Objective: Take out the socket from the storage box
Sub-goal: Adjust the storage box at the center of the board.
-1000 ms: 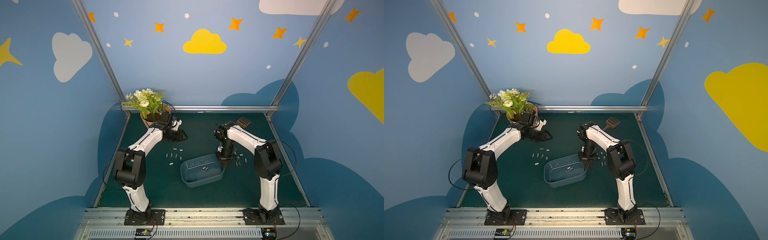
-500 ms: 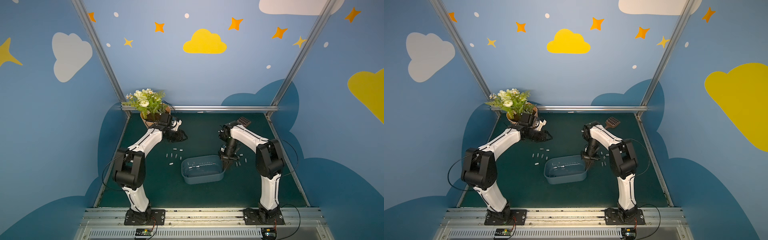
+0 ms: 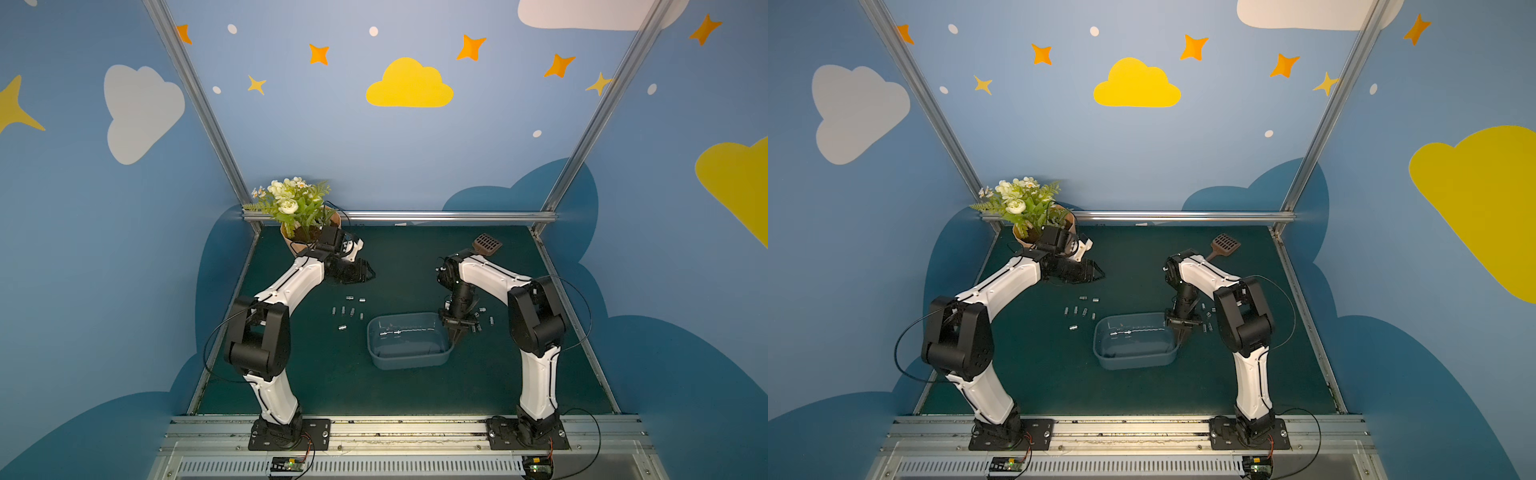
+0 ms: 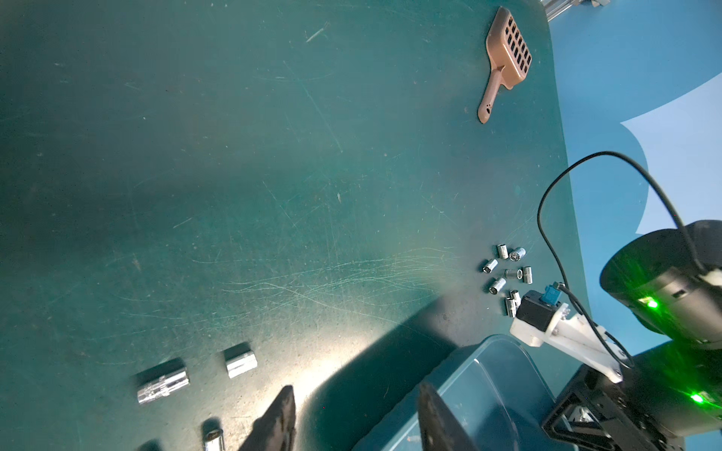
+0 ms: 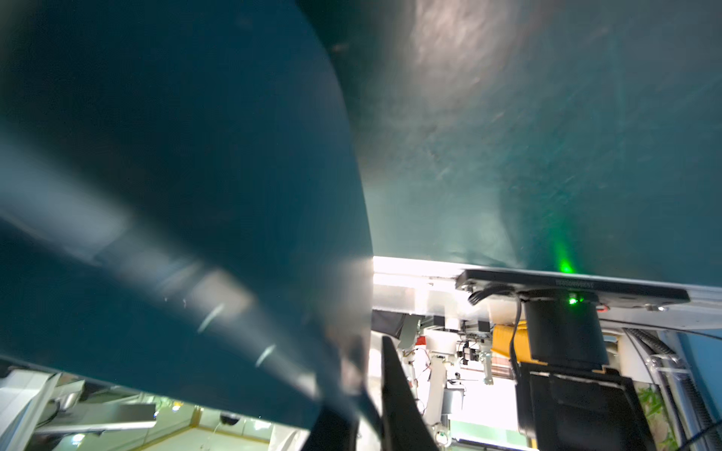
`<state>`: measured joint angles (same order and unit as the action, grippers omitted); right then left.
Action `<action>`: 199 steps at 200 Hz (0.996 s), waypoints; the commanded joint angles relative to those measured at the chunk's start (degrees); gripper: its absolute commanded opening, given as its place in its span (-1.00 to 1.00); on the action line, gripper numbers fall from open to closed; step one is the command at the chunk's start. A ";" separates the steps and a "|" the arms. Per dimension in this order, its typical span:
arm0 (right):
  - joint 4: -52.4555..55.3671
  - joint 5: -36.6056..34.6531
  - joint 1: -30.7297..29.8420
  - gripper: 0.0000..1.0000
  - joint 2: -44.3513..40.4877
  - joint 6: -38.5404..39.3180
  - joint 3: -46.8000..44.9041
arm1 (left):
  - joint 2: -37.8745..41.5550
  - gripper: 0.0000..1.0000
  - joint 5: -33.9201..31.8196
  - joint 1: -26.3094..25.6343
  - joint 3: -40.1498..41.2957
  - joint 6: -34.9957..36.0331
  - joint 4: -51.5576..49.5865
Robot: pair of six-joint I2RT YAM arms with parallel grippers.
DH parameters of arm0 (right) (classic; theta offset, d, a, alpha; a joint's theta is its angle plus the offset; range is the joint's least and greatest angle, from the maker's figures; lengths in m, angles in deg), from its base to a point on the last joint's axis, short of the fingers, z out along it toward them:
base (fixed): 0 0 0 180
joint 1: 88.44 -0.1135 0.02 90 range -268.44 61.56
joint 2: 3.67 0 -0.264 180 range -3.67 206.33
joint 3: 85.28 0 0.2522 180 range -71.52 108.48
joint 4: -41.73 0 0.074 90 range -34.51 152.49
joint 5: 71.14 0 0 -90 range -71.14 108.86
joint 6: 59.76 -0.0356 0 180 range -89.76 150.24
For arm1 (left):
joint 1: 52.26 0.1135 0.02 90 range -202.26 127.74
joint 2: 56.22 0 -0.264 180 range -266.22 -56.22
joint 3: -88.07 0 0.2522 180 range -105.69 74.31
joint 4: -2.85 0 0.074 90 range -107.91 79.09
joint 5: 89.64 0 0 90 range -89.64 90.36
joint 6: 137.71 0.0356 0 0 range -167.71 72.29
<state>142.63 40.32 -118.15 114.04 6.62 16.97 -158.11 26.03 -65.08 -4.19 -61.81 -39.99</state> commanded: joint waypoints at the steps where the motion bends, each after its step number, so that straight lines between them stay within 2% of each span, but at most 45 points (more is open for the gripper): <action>1: -2.66 -2.87 -0.07 -0.61 -0.61 -1.70 -0.21 | 1.01 0.03 0.26 0.07 0.06 0.49 -0.19; 37: -3.39 -3.76 -0.67 -0.35 -0.82 -2.27 0.63 | 0.94 0.03 0.08 0.04 -0.33 0.67 -0.19; 90: 0.40 -7.88 -1.38 -0.13 -3.61 -2.07 5.95 | 1.06 0.03 -0.01 0.24 -0.59 0.61 0.14; 124: 6.77 -12.99 -1.91 -0.04 -4.21 -0.02 18.28 | 1.37 0.03 -0.24 0.60 -1.21 0.27 0.07; 160: 8.46 -14.48 -5.28 -0.01 -1.28 3.01 29.52 | 2.29 0.03 -1.67 0.69 -1.39 -1.22 -0.47; 180: 6.79 -15.69 -8.65 -0.01 0.21 5.27 31.32 | 2.84 0.03 -5.36 0.69 -1.18 -2.69 -0.44; 199: 2.04 -16.92 -11.53 -0.01 -0.37 7.38 27.89 | 3.42 0.02 -8.52 0.32 -1.12 -3.77 -0.36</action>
<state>146.74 25.93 -126.54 112.86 10.16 47.39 -157.32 22.01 -64.64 -4.27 -63.85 -40.02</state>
